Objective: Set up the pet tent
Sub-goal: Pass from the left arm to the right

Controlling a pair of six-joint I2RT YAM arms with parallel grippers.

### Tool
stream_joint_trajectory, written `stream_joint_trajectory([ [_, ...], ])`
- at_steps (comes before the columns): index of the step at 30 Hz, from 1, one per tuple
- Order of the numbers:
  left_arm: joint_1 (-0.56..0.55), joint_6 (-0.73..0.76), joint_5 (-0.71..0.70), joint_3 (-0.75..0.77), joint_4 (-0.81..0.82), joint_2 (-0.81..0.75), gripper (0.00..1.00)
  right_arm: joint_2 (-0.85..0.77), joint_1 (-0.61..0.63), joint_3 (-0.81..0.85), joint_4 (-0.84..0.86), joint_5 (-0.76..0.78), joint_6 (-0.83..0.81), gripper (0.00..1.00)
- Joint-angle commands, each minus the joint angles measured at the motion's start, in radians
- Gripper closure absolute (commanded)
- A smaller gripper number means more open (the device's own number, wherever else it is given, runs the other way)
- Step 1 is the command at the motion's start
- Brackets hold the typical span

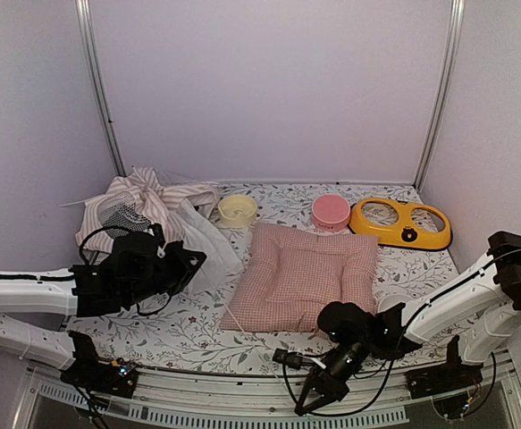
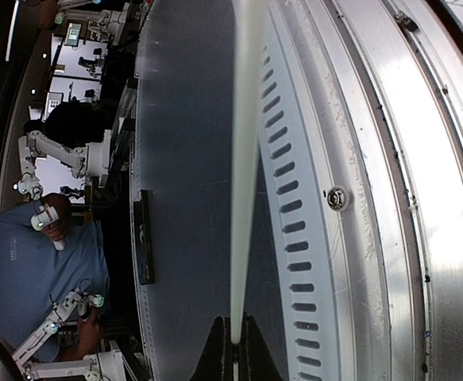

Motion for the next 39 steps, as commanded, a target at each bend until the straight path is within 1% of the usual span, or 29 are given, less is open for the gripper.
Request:
stream_joint_trajectory([
  [1,0.012,0.069,-0.010,0.034,0.004,-0.017,0.90,-0.033,-0.004,0.012,-0.016,0.000,-0.021,1.00],
  [3,0.012,0.085,-0.005,0.037,-0.038,-0.034,0.79,-0.042,-0.005,0.015,-0.026,0.008,-0.028,1.00],
  [4,0.012,0.096,-0.002,0.037,-0.059,-0.046,0.71,-0.046,-0.006,0.018,-0.028,0.013,-0.029,1.00],
  [7,0.012,0.133,0.001,0.040,-0.132,-0.090,0.57,-0.049,-0.006,0.025,-0.033,0.017,-0.030,1.00],
  [11,0.012,0.174,-0.017,0.051,-0.260,-0.154,0.47,-0.043,-0.008,0.036,-0.037,0.022,-0.033,1.00],
  [14,0.011,0.196,-0.062,0.055,-0.377,-0.213,0.43,-0.040,-0.013,0.041,-0.038,0.024,-0.034,1.00],
  [19,0.019,0.210,-0.166,0.032,-0.517,-0.288,0.42,-0.038,-0.027,0.052,-0.041,0.021,-0.038,1.00],
  [23,0.055,0.216,-0.184,-0.030,-0.518,-0.288,0.44,-0.033,-0.034,0.058,-0.049,0.016,-0.040,1.00],
  [25,0.072,0.219,-0.171,-0.071,-0.477,-0.267,0.45,-0.033,-0.036,0.060,-0.053,0.016,-0.042,1.00],
  [32,0.107,0.189,-0.104,-0.236,-0.241,-0.196,0.48,-0.026,-0.038,0.072,-0.072,0.021,-0.047,1.00],
  [39,0.117,0.176,-0.062,-0.315,-0.075,-0.074,0.49,-0.013,-0.039,0.085,-0.088,0.030,-0.053,1.00],
])
